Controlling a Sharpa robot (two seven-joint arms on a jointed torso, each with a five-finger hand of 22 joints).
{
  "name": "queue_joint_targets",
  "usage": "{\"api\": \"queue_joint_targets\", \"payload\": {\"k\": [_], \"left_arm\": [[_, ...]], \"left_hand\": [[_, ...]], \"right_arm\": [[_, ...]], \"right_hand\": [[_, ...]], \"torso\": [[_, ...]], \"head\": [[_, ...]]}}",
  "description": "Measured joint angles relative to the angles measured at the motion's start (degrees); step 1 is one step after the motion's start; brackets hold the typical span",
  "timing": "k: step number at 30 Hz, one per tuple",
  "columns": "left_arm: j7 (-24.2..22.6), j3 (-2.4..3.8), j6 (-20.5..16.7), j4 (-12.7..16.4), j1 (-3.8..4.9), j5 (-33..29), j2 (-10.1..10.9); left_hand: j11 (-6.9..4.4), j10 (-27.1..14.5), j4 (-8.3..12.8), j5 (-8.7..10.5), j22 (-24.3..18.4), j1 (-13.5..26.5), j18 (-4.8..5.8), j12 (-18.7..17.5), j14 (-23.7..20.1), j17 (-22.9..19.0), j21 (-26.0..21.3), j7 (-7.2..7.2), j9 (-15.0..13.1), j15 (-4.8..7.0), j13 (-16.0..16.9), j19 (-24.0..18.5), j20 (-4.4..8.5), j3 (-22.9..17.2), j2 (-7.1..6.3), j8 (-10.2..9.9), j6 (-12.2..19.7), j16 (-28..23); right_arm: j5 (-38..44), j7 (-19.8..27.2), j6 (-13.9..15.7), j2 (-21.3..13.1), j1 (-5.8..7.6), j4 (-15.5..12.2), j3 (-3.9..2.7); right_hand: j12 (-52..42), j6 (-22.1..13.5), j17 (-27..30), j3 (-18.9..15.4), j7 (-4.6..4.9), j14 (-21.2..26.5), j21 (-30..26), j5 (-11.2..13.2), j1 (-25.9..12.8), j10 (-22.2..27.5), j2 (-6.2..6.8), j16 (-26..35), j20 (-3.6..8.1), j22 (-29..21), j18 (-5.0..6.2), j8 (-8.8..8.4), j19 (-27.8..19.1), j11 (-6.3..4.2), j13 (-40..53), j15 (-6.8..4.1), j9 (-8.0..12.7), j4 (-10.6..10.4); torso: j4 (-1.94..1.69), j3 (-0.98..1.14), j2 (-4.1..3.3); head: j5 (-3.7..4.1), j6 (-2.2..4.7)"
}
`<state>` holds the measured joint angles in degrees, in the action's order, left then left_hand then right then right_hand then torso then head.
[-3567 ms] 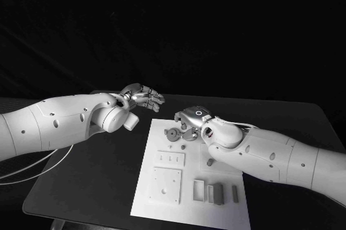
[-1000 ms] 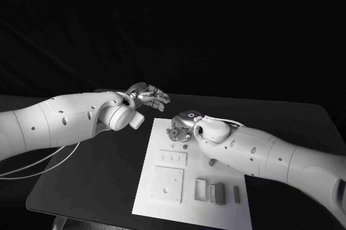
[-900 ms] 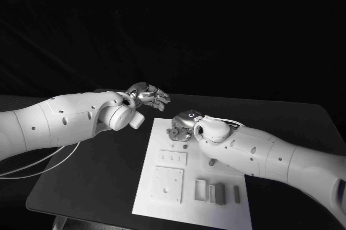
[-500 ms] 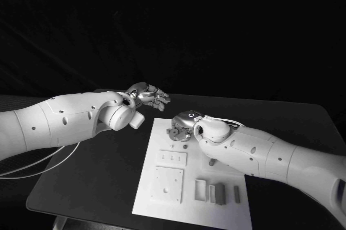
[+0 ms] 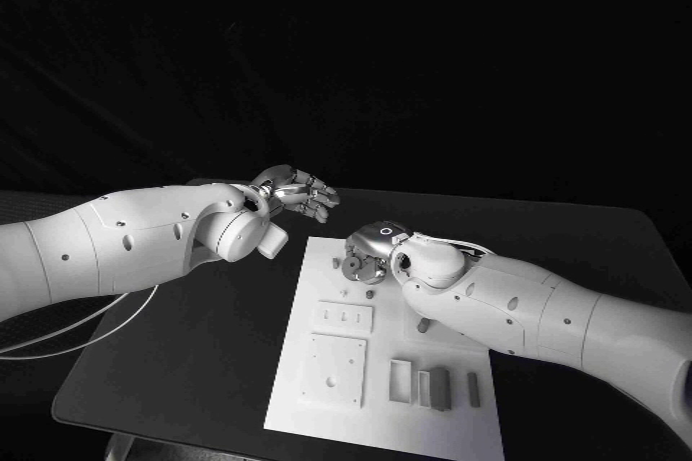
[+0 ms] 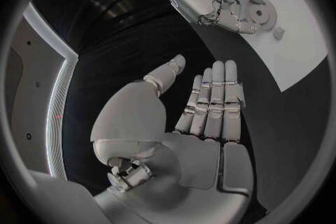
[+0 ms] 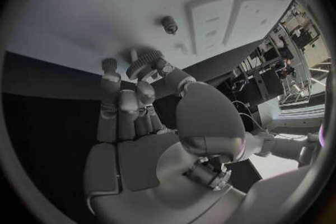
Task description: Assemble the parts on the task board
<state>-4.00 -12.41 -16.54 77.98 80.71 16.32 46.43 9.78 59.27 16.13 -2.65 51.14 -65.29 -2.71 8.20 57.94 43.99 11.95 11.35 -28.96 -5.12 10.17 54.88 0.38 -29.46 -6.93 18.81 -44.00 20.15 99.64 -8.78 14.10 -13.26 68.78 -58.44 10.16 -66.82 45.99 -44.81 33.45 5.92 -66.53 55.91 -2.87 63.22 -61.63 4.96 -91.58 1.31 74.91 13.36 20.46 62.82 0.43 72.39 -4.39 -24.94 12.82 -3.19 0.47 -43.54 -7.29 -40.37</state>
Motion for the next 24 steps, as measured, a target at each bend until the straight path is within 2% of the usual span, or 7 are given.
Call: {"api": "queue_joint_targets", "payload": {"k": [7, 12, 16, 24], "left_arm": [[0.0, 0.0, 0.0, 0.1, 0.0, 0.0, 0.3], [0.0, 0.0, 0.0, 0.3, 0.0, 0.0, 0.5], [0.0, 0.0, 0.0, 0.3, 0.0, 0.0, 0.6], [0.0, 0.0, 0.0, 0.3, 0.0, 0.0, 0.8]], "left_hand": [[0.0, 0.0, 0.0, 0.0, 0.0, 0.0, 0.0, 0.0, 0.0, 0.0, 0.0, 0.0, 0.0, 0.0, 0.0, 0.0, 0.0, 0.0, 0.0, 0.0, 0.0, 0.0], [0.0, 0.0, 0.0, 0.0, 0.0, 0.0, 0.0, 0.0, 0.0, 0.0, 0.0, 0.0, 0.0, 0.0, 0.0, 0.0, 0.0, 0.0, 0.0, 0.0, 0.0, -0.2], [0.0, 0.0, 0.0, 0.0, 0.0, 0.0, 0.0, 0.0, 0.0, 0.0, 0.0, 0.0, 0.0, 0.0, 0.0, 0.0, 0.0, 0.0, 0.0, 0.0, 0.0, -0.2], [0.0, 0.0, 0.0, 0.0, 0.0, 0.0, 0.0, 0.0, 0.0, 0.1, 0.0, 0.0, 0.0, 0.0, 0.0, 0.0, 0.0, 0.0, 0.0, 0.0, 0.0, -0.2]], "right_arm": [[0.5, -0.2, 1.0, -1.5, -0.04, -1.9, 0.09], [0.8, -0.3, 1.5, -2.4, 0.05, -2.7, 0.09], [1.1, -0.5, 2.0, -3.5, 0.1, -3.6, 0.09], [1.3, -0.6, 2.6, -4.1, 0.09, -4.0, 0.09]], "right_hand": [[-0.2, 0.0, -0.3, 0.0, -0.02, -0.3, 0.2, 0.0, 0.0, 0.0, 0.02, 0.0, 0.02, 0.0, 0.0, 0.19, 0.0, 0.01, -0.5, 0.32, 0.0, 0.3], [-0.6, 0.2, -0.2, 0.0, 0.04, -0.3, 0.2, 0.0, -0.7, 0.0, 0.73, 0.0, 0.22, 0.0, 0.0, 0.34, 0.2, 0.01, -0.8, 0.33, -0.1, 0.3], [-0.6, 0.3, -0.1, 0.2, 0.07, -0.3, 0.2, 0.0, -0.8, 0.0, 0.77, 0.0, 0.22, 0.0, 0.0, 0.34, 0.3, 0.01, -1.0, 0.35, 0.0, 0.5], [-0.6, 0.3, 0.0, 0.2, 0.07, -0.2, 0.2, 0.0, -0.8, 0.0, 0.77, 0.0, 0.21, 0.0, -0.01, 0.1, 0.2, 0.01, -1.2, 0.42, 0.2, 0.5]], "torso": [[0.07, 0.03, 0.01], [0.1, 0.05, 0.01], [0.07, 0.05, 0.02], [0.01, 0.08, 0.01]], "head": [[-0.05, 0.02], [-0.07, 0.07], [0.01, 0.11], [0.02, 0.13]]}}
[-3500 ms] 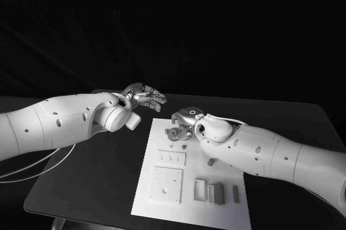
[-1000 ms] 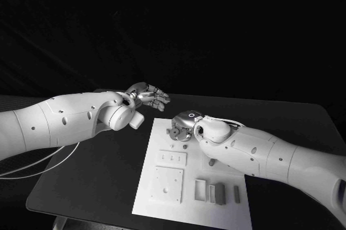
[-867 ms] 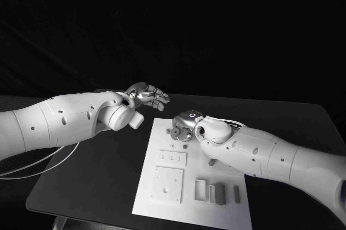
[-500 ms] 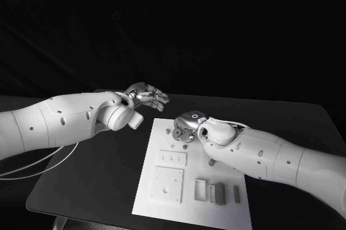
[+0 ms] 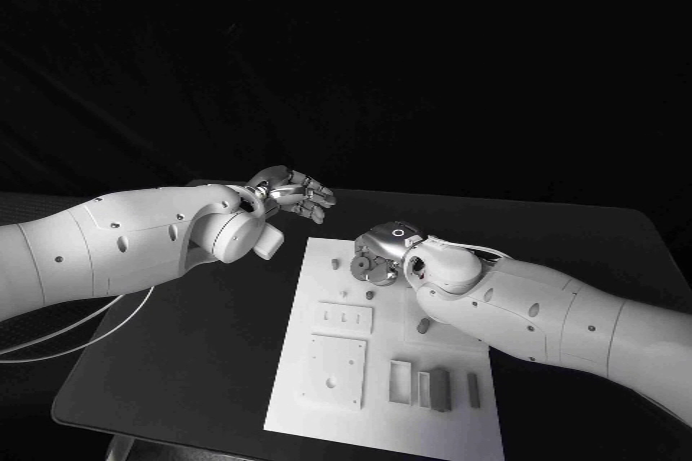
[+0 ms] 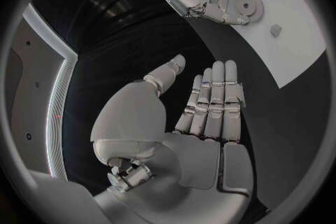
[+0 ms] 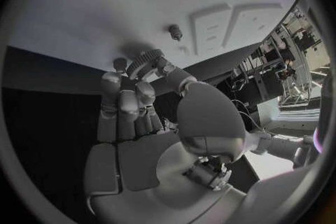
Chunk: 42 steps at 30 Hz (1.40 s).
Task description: Assemble the parts on the task board
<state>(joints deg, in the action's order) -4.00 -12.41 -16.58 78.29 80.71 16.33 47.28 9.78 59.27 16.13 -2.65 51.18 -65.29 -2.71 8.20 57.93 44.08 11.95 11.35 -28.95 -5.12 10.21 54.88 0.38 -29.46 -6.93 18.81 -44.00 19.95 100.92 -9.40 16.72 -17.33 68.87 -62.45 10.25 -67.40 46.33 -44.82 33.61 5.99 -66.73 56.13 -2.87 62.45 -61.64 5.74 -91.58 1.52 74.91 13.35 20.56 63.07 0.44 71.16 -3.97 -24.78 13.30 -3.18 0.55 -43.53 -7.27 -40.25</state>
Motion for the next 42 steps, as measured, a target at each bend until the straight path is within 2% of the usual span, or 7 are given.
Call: {"api": "queue_joint_targets", "payload": {"k": [10, 13, 27, 32, 42], "left_arm": [[0.0, 0.0, 0.0, 0.0, 0.0, 0.0, 0.0], [0.0, 0.0, 0.0, 0.0, 0.0, 0.0, 0.0], [0.0, 0.0, 0.0, 0.0, 0.0, 0.0, 0.1], [0.0, 0.0, 0.0, 0.1, 0.0, 0.0, 0.1], [0.0, 0.0, 0.0, 0.0, 0.0, 0.0, 0.1]], "left_hand": [[0.0, 0.0, 0.0, 0.0, 0.0, 0.0, 0.0, 0.0, 0.0, 0.0, 0.0, 0.0, 0.0, 0.0, 0.0, 0.0, 0.0, 0.0, 0.0, 0.0, 0.0, 0.0], [0.0, 0.0, 0.0, 0.0, 0.0, 0.0, 0.0, 0.0, 0.0, 0.0, 0.0, 0.0, 0.0, 0.0, 0.0, 0.0, 0.0, 0.0, 0.0, 0.0, 0.0, 0.0], [0.0, 0.0, 0.0, 0.0, 0.0, 0.0, 0.0, 0.0, 0.0, 0.1, 0.0, 0.0, 0.0, 0.0, 0.0, 0.0, 0.0, 0.0, 0.0, 0.0, 0.0, 0.0], [0.0, 0.0, 0.0, 0.0, 0.0, 0.0, 0.0, 0.0, 0.0, 0.1, 0.0, 0.0, 0.0, 0.0, 0.0, 0.0, 0.0, 0.0, 0.0, 0.0, 0.0, -0.2], [0.0, 0.0, 0.0, 0.0, 0.0, 0.0, 0.0, 0.0, 0.0, 0.1, 0.0, 0.0, 0.0, 0.0, 0.1, 0.0, 0.0, 0.0, 0.0, -0.1, 0.0, -0.2]], "right_arm": [[0.1, 0.0, 0.3, -0.2, -0.01, 0.0, 0.0], [0.1, 0.0, 0.3, -0.3, -0.02, 0.1, 0.0], [0.1, -0.2, -0.4, -1.2, -0.03, 0.0, -0.03], [0.1, -0.3, -0.5, -1.3, -0.13, 0.1, 0.02], [0.2, -0.4, -0.5, -0.7, -0.16, 0.0, 0.02]], "right_hand": [[-0.2, 0.2, 0.2, 0.2, 0.12, 0.1, 0.0, 0.0, -0.2, 0.0, 0.23, 0.0, -0.02, 0.0, 0.0, 0.0, 0.0, 0.0, -0.2, 0.09, 0.0, 0.1], [-0.2, 0.2, 0.2, 0.3, 0.11, 0.1, 0.0, 0.0, -0.2, 0.0, 0.77, 0.0, -0.03, 0.0, 0.0, -0.29, 0.0, 0.0, -0.5, 0.09, 0.1, 0.0], [-0.7, 0.1, 0.2, 0.6, 0.32, 0.2, 0.0, 0.0, -0.2, 0.0, 1.75, 0.0, -0.12, 0.0, 0.0, -0.88, -0.1, 0.02, -1.1, 0.15, 0.4, 0.1], [-0.7, 0.4, 0.2, 0.7, 0.99, 0.0, 0.0, 0.0, -0.2, -0.1, 1.74, 0.0, -0.21, 0.0, 0.0, -0.93, 0.0, 0.11, -1.3, 0.35, 0.5, 0.2], [-0.7, 0.4, 0.2, 0.7, 1.01, 0.0, 0.0, 0.0, -0.2, 0.1, 1.74, 0.0, -0.22, 0.0, 0.0, -0.93, 0.0, 0.3, -1.4, 0.43, 0.5, 0.2]], "torso": [[-0.09, -0.01, -0.02], [-0.1, -0.04, -0.02], [-0.08, -0.09, -0.01], [-0.08, -0.09, -0.01], [-0.13, -0.08, -0.01]], "head": [[0.16, 0.12], [0.18, 0.13], [0.43, 0.19], [0.47, 0.25], [0.58, 0.31]]}}
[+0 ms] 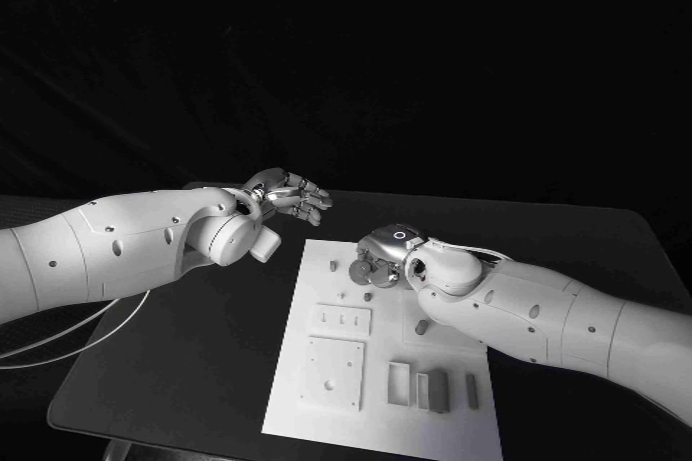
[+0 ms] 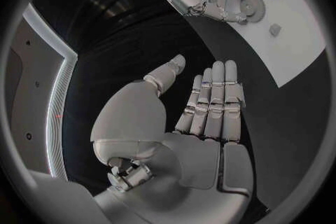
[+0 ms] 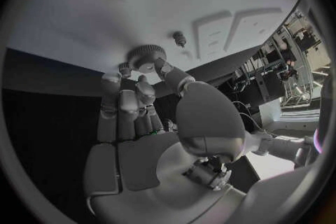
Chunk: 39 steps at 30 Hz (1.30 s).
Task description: Assemble the parts on the task board
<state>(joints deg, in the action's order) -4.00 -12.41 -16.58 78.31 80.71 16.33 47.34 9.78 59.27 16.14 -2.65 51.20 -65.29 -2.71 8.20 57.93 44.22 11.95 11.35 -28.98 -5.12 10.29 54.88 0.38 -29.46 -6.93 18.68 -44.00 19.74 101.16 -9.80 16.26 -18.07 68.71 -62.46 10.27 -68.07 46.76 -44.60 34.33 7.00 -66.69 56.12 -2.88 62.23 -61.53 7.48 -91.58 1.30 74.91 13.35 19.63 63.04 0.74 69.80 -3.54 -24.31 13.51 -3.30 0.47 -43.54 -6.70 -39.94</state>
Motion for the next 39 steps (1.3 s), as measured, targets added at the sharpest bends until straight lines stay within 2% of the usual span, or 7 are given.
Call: {"api": "queue_joint_targets", "payload": {"k": [14, 19, 21, 25, 32, 36, 39], "left_arm": [[0.0, 0.0, 0.0, 0.0, 0.0, 0.0, 0.2], [0.0, -0.01, 0.0, -0.5, -0.01, 0.0, 0.8], [-0.1, -0.01, 0.0, -0.9, -0.01, 0.0, 0.9], [-0.2, -0.03, 0.0, -1.7, -0.02, 0.0, 0.9], [-0.3, -0.28, 0.1, -2.8, -0.05, 0.0, 0.9], [-0.3, -0.32, 0.1, -3.3, -0.07, 0.0, 0.9], [-0.4, -0.32, 0.2, -3.5, -0.15, 0.0, 0.8]], "left_hand": [[0.0, 0.0, 0.0, 0.0, 0.0, 0.0, 0.0, 0.0, 0.0, 0.0, 0.0, 0.0, 0.0, 0.0, 0.0, 0.0, 0.0, 0.0, 0.0, -0.1, 0.0, 0.0], [0.0, 0.0, 0.0, 0.0, 0.0, 0.0, 0.0, 0.0, 0.0, 0.1, 0.0, 0.0, 0.0, 0.0, 0.1, 0.0, 0.0, 0.0, 0.0, -0.1, 0.0, 0.0], [0.0, 0.0, 0.0, 0.0, 0.1, 0.0, 0.0, 0.0, 0.0, 0.2, 0.0, 0.0, -0.1, 0.0, 0.1, 0.0, 0.0, 0.0, 0.0, -0.1, 0.0, -0.1], [0.0, 0.0, 0.0, 0.0, 0.1, 0.0, 0.01, 0.0, 0.2, 0.2, -0.2, 0.0, -0.1, 0.21, 0.2, 0.0, 0.0, 0.0, 0.0, -0.1, 0.0, -0.3], [0.0, 0.0, 0.0, 0.0, 0.1, 0.0, 0.06, 0.0, 0.2, 0.3, -0.2, 0.0, -0.1, 0.21, 0.3, 0.1, 0.14, 0.0, 0.0, -0.1, 0.0, -0.3], [0.0, 0.0, 0.0, 0.0, 0.2, 0.0, 0.09, 0.0, 0.2, 0.3, -0.2, 0.0, -0.1, 0.21, 0.3, 0.2, 0.15, 0.0, 0.0, -0.1, 0.0, -0.3], [0.0, 0.0, 0.0, 0.0, 0.2, 0.0, 0.12, 0.0, 0.2, 0.3, -0.2, 0.0, -0.1, 0.21, 0.3, 0.2, 0.15, 0.0, 0.0, -0.1, 0.0, -0.3]], "right_arm": [[0.0, 0.0, 1.1, -2.7, -0.01, -2.1, -0.16], [-2.0, 0.5, 3.4, -7.0, 0.12, -6.5, -2.73], [-3.2, 0.9, 4.3, -8.5, 0.73, -8.0, -3.24], [-6.3, 2.0, 6.0, -12.0, 1.74, -11.4, -4.35], [-11.7, 4.1, 7.1, -18.8, 3.16, -15.2, -4.87], [-15.9, 5.6, 6.7, -21.8, 3.41, -14.9, -5.02], [-19.1, 6.9, 6.0, -22.9, 3.39, -13.8, -5.02]], "right_hand": [[-0.5, 0.1, 0.0, 0.3, 0.08, 0.1, 0.0, 0.0, 0.0, 0.0, 0.75, 0.0, 0.04, 0.0, -0.01, -0.22, 0.2, 0.0, -0.4, 0.08, 0.1, -0.3], [-0.5, 0.1, 0.2, 0.9, 0.29, 0.0, 0.0, 0.0, -0.8, 0.0, 2.19, 0.0, 0.04, 0.0, 0.0, -0.22, 0.2, 0.0, -1.1, 0.21, 0.2, -1.4], [-0.5, 0.1, 0.4, 1.2, 0.3, -0.1, 0.0, 0.0, -0.4, 0.0, 2.58, 0.4, 0.13, 0.0, 0.0, -0.54, 0.4, 0.01, -1.6, 0.26, 0.2, -1.7], [4.5, 0.1, 1.4, 1.4, 0.3, 0.4, -1.0, 0.0, -0.1, 0.9, 2.94, 2.4, -0.19, 0.0, -0.01, -0.55, -0.2, -0.23, -7.1, 0.05, 0.2, -1.8], [24.8, -0.3, 4.0, 2.1, 0.69, 1.2, -2.9, 0.0, 0.2, 2.3, 2.67, 7.1, -1.09, -0.4, 0.05, -0.85, -2.0, -0.42, -25.3, -0.03, 0.0, -0.8], [38.5, -1.5, 4.8, 2.8, 1.83, 0.4, -3.1, 0.0, 1.4, 3.6, 1.48, 7.6, -1.11, -0.4, 0.04, -1.21, -2.0, 0.5, -36.5, 1.72, 0.0, 0.8], [45.6, -1.9, 5.2, 2.8, 2.23, -0.3, -3.4, 0.0, 2.3, 2.6, 0.59, 7.8, -1.22, -0.5, -0.12, -1.21, -2.0, 2.36, -42.7, 2.69, 0.0, 2.2]], "torso": [[0.08, -0.04, 0.03], [0.29, 0.04, 0.08], [0.4, 0.09, 0.12], [0.74, 0.29, 0.27], [1.68, 0.8, 0.68], [2.32, 1.15, 0.94], [2.77, 1.44, 1.13]], "head": [[0.08, 0.27], [0.15, 0.8], [0.21, 0.97], [0.31, 1.27], [0.53, 1.63], [0.87, 1.83], [0.99, 2.01]]}}
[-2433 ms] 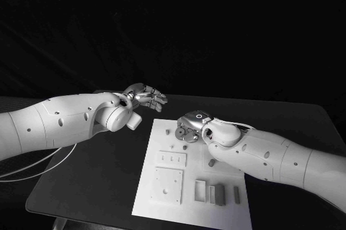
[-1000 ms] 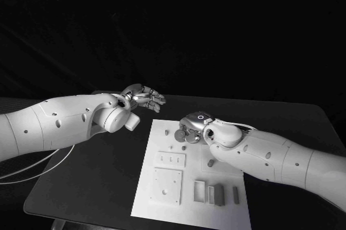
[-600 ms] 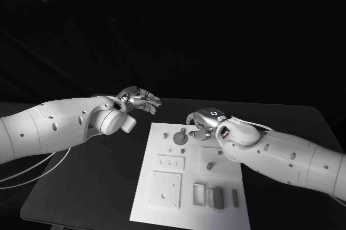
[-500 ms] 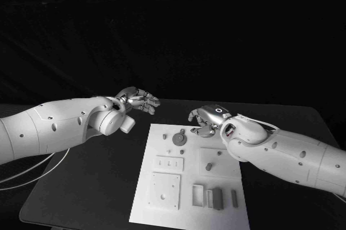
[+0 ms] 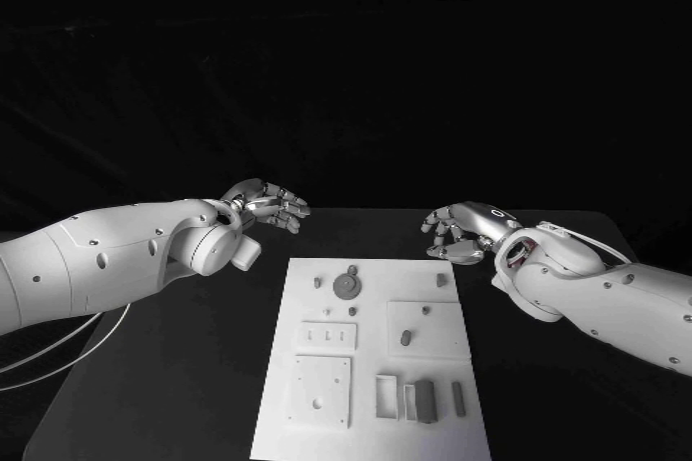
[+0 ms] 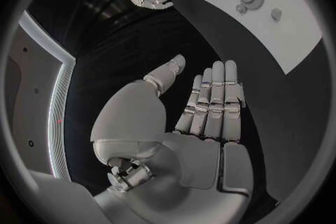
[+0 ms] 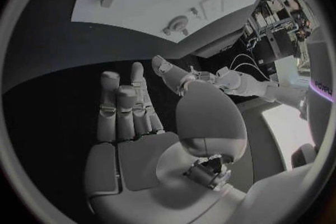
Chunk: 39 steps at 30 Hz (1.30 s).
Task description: Assemble the parts on the task board
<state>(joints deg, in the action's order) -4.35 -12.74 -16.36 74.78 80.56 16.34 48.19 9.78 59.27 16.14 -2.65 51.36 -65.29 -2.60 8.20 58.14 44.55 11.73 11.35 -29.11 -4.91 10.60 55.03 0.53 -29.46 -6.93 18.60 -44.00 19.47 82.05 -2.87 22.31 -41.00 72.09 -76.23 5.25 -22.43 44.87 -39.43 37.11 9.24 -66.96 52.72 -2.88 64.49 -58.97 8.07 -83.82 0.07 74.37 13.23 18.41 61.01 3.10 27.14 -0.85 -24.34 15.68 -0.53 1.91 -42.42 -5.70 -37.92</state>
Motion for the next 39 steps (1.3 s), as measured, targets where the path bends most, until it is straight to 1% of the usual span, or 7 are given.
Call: {"api": "queue_joint_targets", "payload": {"k": [6, 15, 23, 27, 30, 33, 39], "left_arm": [[-0.1, -0.06, 0.3, -0.4, -0.69, 0.0, 0.0], [-0.3, -0.07, 0.7, -0.9, -1.11, 0.0, -0.1], [-0.6, -0.07, 1.1, -1.0, -1.31, 0.0, -0.3], [-0.9, -0.06, 1.4, -1.1, -1.45, 0.0, -0.5], [-0.9, -0.05, 1.6, -1.2, -1.65, 0.0, -0.7], [-1.0, -0.05, 1.7, -1.5, -1.89, 0.0, -0.8], [-1.0, -0.06, 2.0, -1.7, -2.04, 0.0, -1.1]], "left_hand": [[-0.19, 0.2, 0.0, 0.0, 0.0, 0.0, 0.12, 0.0, 0.0, 0.1, 0.0, 0.0, -0.1, 0.0, 0.1, 0.0, 0.0, 0.0, 0.0, 0.0, 0.0, 0.0], [-0.19, 0.2, 0.0, 0.0, 0.0, 0.0, 0.41, 0.0, 0.2, 0.1, 0.0, 0.21, -0.1, -0.2, 0.1, 0.0, -0.01, 0.0, 0.0, 0.0, -0.2, -0.2], [-0.19, 0.2, 0.0, 0.0, 0.0, 0.0, 0.45, 0.0, 0.2, 0.2, 0.0, 0.21, -0.1, -0.2, 0.1, 0.0, -0.02, 0.0, 0.0, 0.0, -0.2, -0.2], [-0.19, 0.2, 0.0, 0.0, 0.0, 0.0, 0.47, 0.0, 0.2, 0.2, 0.0, 0.21, -0.1, -0.2, 0.1, 0.0, -0.02, 0.0, 0.0, 0.0, -0.2, -0.2], [-0.19, 0.2, 0.0, 0.0, 0.0, 0.0, 0.42, 0.0, 0.2, 0.2, 0.0, 0.21, -0.1, -0.2, 0.1, 0.0, -0.02, 0.0, 0.0, 0.0, -0.2, -0.2], [-0.19, 0.2, 0.0, 0.0, 0.0, 0.0, 0.04, 0.0, 0.2, 0.2, 0.0, 0.21, -0.1, -0.2, 0.1, 0.0, -0.03, 0.0, 0.0, 0.0, -0.2, -0.2], [-0.19, 0.2, 0.0, 0.0, 0.1, 0.0, -0.07, 0.0, 0.2, 0.2, 0.0, 0.21, -0.1, -0.2, 0.1, 0.0, -0.03, 0.0, 0.0, 0.0, -0.2, -0.2]], "right_arm": [[-3.7, 2.5, -1.2, -1.9, -0.01, 3.7, 0.0], [-4.3, 5.0, -2.4, -3.2, -0.02, 8.5, 0.02], [-2.9, 7.3, -3.1, -1.5, -1.26, 11.6, 0.15], [-1.7, 8.4, -3.1, 0.3, -2.58, 13.6, 0.31], [-1.0, 9.0, -3.0, 1.2, -3.52, 14.4, 0.34], [-0.3, 9.4, -3.0, 2.1, -4.21, 15.5, 0.38], [0.3, 9.9, -3.3, 2.8, -4.5, 16.0, 0.37]], "right_hand": [[5.0, 0.3, 0.5, -0.2, 0.53, -1.2, -0.5, 0.0, 1.1, -2.1, -0.23, 0.3, -0.32, -0.1, -0.91, 0.13, 0.1, 2.53, -5.1, 0.54, -0.1, 0.4], [2.9, 2.7, 0.7, -1.8, 0.83, -1.1, -1.0, 0.0, -0.3, -9.0, 2.46, 0.9, -0.43, -0.3, -0.91, 0.84, 0.2, 0.58, -3.7, -1.42, -0.3, -0.9], [5.9, 2.2, 0.8, -1.8, 1.25, 1.1, -2.1, 0.0, -0.8, -5.8, 4.45, 1.8, -1.1, -0.4, -0.89, 0.8, -0.9, 1.69, -4.4, -0.67, -0.2, -2.4], [3.7, 2.0, 0.8, -2.4, 1.26, 1.6, -2.1, 0.0, -0.7, -8.3, 5.05, 1.8, -1.41, -0.4, -0.83, 0.53, -1.2, 0.71, -2.8, -0.6, -0.1, -3.1], [-11.2, 0.9, -0.2, -4.3, -0.2, 0.9, -2.1, 0.0, 0.2, -13.2, 5.95, 0.4, -1.43, -0.2, -0.16, -0.37, -1.2, -0.58, 9.0, -1.59, 0.1, -3.1], [-38.7, -0.4, -5.1, -4.8, 0.08, 4.0, -1.3, -0.2, 1.0, -4.3, 6.24, -6.1, -1.43, 0.5, 0.16, -0.9, -1.2, -0.2, 32.9, -2.29, 0.2, -3.8], [-49.1, -0.5, -8.3, -4.3, -0.3, 4.1, 0.7, -0.2, 1.1, -0.5, 6.09, -9.0, -0.87, 0.6, 0.2, -0.9, -0.7, -0.36, 39.6, -2.19, -0.3, -4.3]], "torso": [[0.82, 0.67, 0.31], [1.42, 1.49, 0.67], [1.75, 1.97, 0.76], [1.81, 2.15, 0.76], [1.74, 2.16, 0.75], [1.58, 2.16, 0.72], [1.23, 2.33, 0.66]], "head": [[0.23, 0.1], [1.48, 0.02], [2.11, -0.18], [2.36, -0.27], [2.64, -0.3], [2.92, -0.36], [2.95, -0.6]]}}
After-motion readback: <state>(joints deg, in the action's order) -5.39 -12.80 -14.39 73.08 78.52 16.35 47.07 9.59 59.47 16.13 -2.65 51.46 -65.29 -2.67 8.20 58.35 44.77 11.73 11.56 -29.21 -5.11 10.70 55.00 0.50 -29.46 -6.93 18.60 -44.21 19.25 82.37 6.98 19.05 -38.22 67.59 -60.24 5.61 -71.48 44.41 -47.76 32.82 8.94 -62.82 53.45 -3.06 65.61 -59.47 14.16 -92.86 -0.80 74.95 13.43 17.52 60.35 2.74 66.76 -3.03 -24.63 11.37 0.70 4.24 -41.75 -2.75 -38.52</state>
